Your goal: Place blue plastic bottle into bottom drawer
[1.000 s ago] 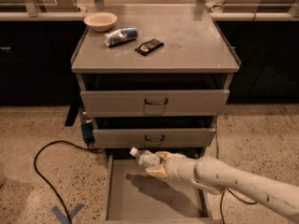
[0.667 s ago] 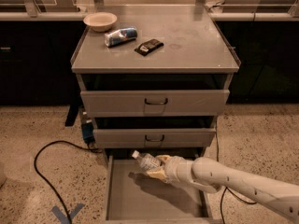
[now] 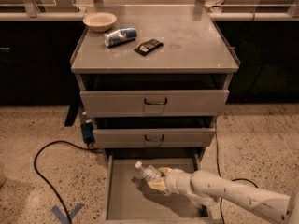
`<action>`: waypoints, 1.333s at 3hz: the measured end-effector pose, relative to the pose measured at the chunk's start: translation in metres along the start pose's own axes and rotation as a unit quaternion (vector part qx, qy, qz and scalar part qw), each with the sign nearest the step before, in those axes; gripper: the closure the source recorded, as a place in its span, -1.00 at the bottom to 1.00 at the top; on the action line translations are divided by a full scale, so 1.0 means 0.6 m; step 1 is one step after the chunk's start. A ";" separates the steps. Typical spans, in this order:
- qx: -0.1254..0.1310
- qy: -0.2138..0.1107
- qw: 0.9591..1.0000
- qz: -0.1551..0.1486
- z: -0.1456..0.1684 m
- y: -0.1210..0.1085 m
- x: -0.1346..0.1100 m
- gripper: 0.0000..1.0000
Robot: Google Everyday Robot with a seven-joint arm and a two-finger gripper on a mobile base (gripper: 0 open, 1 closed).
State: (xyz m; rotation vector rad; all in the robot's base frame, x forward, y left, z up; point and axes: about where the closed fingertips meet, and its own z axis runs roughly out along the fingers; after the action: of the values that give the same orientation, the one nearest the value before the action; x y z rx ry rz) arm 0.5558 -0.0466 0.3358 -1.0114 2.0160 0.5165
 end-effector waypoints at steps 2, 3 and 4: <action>-0.004 0.003 1.000 -0.010 0.036 0.004 0.036 1.00; -0.011 0.022 1.000 -0.008 0.104 0.005 0.104 1.00; -0.018 0.056 0.998 0.017 0.181 0.002 0.197 1.00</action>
Offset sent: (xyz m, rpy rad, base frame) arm 0.0032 0.0103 -0.0798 -0.0342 -0.0192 0.0439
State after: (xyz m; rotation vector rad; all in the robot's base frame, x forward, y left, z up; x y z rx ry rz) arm 0.5648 -0.0319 0.1760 -1.0500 2.1334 0.5247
